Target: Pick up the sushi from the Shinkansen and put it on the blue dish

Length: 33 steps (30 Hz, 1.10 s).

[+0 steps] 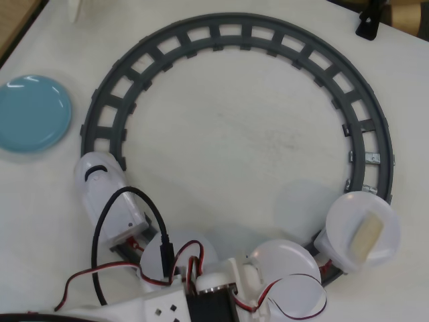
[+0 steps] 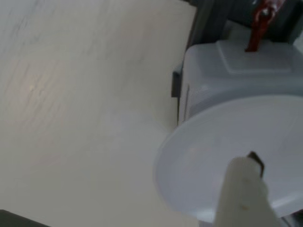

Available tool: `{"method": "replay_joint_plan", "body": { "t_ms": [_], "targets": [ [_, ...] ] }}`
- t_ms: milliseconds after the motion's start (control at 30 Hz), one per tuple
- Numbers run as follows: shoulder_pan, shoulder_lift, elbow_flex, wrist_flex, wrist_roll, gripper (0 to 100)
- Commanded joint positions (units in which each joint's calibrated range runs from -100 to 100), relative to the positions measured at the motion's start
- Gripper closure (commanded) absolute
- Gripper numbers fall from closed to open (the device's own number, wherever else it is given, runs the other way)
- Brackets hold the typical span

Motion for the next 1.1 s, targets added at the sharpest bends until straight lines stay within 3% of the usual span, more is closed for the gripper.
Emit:
{"method": "replay_joint_plan", "body": {
  "t_ms": [0,400,567,733,867,1067],
  "targets": [
    [0.75,-0.39,-0.49,-0.33,1.41,72],
    [0.75,-1.06,-0.22,0.27,2.4,72],
    [-0.13,-1.22,-0.76,0.35,-4.92,72],
    [-0.3,-1.31,-0.67,0.35,-8.0,72],
    [-0.3,-1.22,-0.22,0.35,-6.54,72],
    [0.67,-1.22,-0.86,-0.33,0.21,72]
  ]
}}
